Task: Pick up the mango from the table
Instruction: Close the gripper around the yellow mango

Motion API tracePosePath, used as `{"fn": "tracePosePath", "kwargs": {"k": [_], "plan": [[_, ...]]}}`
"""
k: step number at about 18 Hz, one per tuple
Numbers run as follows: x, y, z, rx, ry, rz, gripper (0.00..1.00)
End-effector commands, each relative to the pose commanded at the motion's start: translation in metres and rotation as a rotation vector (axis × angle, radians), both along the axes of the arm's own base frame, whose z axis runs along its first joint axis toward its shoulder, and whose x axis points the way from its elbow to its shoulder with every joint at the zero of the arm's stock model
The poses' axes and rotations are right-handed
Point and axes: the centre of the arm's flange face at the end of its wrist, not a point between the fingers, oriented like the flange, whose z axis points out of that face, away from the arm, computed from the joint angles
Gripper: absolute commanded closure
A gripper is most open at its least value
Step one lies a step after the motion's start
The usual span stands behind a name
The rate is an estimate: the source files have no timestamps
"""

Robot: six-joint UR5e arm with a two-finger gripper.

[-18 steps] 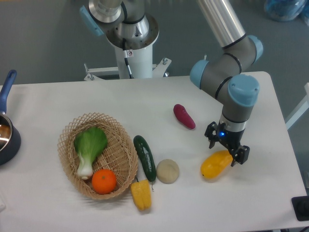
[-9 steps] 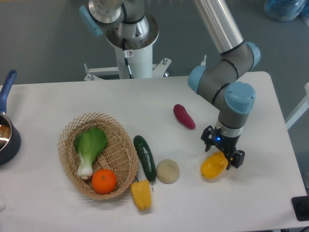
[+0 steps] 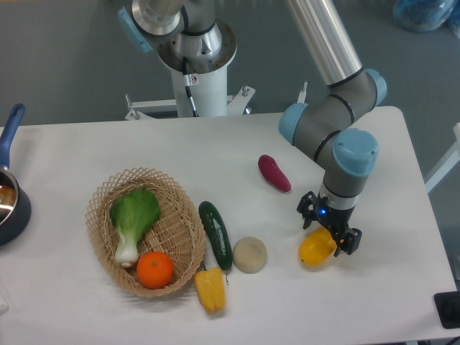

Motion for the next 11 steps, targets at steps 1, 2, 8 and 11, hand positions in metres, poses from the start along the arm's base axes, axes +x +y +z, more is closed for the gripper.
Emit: {"fn": "tracePosePath", "kwargs": {"k": [1, 2, 8, 11], "plan": [[0.0, 0.0, 0.0, 0.0, 0.0, -0.001, 0.04], [0.0, 0.0, 0.001, -0.001, 0.002, 0.0, 0.11], [-0.002, 0.0, 0.009, 0.009, 0.009, 0.031, 0.71], [-0.009, -0.003, 0.038, 0.045, 0.04, 0.069, 0.71]]}}
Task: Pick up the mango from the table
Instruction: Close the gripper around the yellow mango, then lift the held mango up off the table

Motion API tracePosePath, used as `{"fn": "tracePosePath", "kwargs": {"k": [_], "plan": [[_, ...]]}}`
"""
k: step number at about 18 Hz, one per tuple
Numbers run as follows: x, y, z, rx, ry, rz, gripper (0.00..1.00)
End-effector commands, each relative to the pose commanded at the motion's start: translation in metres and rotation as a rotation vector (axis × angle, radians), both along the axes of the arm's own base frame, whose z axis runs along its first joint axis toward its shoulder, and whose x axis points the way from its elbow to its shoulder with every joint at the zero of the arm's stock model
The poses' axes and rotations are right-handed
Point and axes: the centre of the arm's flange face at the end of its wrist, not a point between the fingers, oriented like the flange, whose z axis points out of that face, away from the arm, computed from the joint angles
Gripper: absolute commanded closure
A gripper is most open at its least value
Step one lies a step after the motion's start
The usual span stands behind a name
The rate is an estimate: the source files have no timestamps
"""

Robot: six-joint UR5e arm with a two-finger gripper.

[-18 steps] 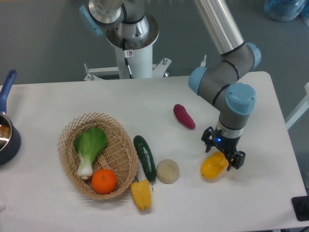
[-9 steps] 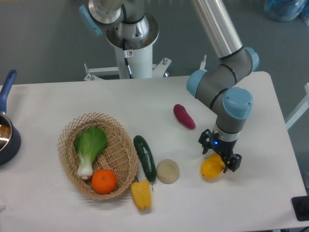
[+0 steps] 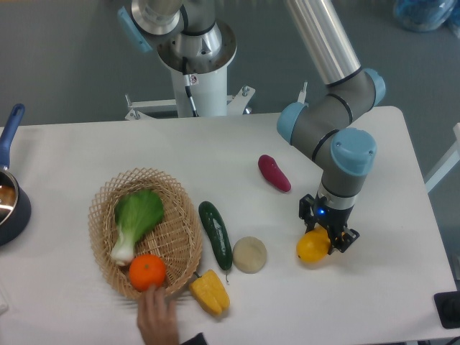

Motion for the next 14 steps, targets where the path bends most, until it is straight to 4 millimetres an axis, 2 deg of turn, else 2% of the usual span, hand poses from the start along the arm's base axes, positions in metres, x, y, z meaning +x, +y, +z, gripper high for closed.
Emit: {"fn": "tracePosePath", "kwargs": {"k": [3, 6, 8, 10, 14], "plan": [[-0.008, 0.001, 0.034, 0.103, 0.005, 0.042, 0.71], [-0.015, -0.001, 0.099, 0.279, 0.01, 0.111, 0.71], [-0.017, -0.008, 0.13, 0.418, -0.04, 0.158, 0.71], [-0.015, -0.013, 0.151, 0.535, -0.096, 0.167, 0.71], [-0.013, -0.04, 0.209, 0.698, -0.137, 0.226, 0.71]]}}
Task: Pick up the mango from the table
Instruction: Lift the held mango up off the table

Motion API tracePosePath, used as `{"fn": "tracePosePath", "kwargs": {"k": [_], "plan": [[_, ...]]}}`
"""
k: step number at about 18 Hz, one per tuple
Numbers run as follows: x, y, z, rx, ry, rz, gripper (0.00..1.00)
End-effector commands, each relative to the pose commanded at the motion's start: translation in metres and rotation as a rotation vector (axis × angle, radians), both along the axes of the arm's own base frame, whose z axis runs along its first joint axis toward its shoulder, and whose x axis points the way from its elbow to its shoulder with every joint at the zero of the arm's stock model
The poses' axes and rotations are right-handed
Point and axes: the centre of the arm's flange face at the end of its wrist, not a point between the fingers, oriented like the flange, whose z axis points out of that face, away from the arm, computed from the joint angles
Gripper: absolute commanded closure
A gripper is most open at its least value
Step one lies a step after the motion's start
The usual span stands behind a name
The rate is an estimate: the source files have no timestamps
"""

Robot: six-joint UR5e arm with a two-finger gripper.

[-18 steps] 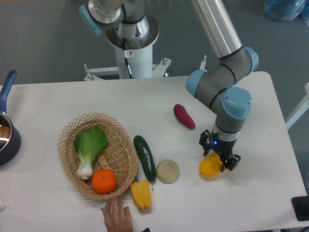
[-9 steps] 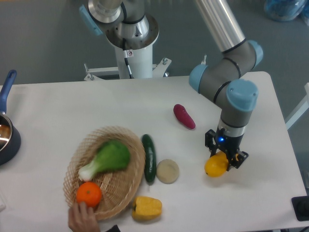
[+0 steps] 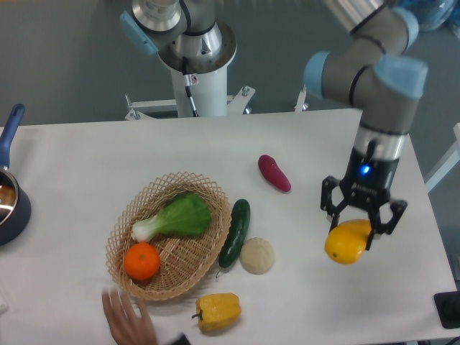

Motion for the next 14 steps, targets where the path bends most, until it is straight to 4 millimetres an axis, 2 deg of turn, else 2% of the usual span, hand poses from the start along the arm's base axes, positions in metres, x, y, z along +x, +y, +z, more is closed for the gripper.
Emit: {"fn": "tracePosePath", "kwargs": {"k": [1, 3, 10, 14], "plan": [[-0.005, -0.01, 0.008, 0.032, -0.026, 0.029, 0.71], [-0.006, -0.017, 0.019, 0.06, -0.047, 0.053, 0.71], [-0.013, -0.021, 0.042, 0.085, -0.073, 0.111, 0.71], [-0.015, -0.02, 0.046, 0.088, -0.07, 0.114, 0.71]]}}
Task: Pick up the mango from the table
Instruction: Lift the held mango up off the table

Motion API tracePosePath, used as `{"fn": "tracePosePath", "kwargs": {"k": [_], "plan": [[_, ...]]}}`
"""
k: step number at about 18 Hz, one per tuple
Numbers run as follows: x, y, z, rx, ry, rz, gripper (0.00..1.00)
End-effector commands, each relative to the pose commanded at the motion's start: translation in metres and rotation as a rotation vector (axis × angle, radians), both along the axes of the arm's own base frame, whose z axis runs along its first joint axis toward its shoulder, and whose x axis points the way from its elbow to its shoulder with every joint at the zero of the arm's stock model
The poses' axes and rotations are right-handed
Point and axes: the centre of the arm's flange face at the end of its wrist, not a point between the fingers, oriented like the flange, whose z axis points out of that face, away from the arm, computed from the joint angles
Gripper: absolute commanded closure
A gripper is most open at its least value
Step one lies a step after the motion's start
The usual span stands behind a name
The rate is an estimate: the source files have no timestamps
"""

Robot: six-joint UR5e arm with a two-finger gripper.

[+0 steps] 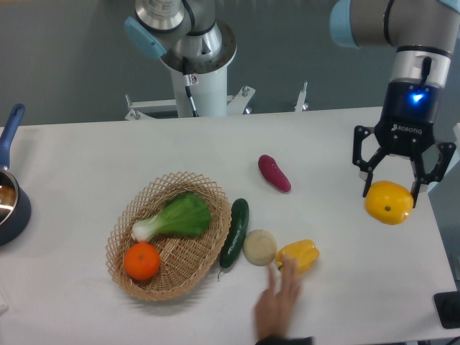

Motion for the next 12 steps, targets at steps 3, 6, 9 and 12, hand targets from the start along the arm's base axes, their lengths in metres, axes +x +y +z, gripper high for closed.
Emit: {"fn": "tracePosePath", "kwargs": {"k": [3, 6, 9, 12], "plan": [[-0.0011, -0.0016, 0.001, 0.002, 0.004, 0.001, 0.71], [-0.0025, -0.0043, -0.0005, 0.001, 0.002, 0.005, 0.71], [-0.0041, -0.0069, -0.0005, 0.001, 0.002, 0.01, 0.71], [-0.0035, -0.0078, -0.0057, 0.0, -0.004, 0.006, 0.71]]}}
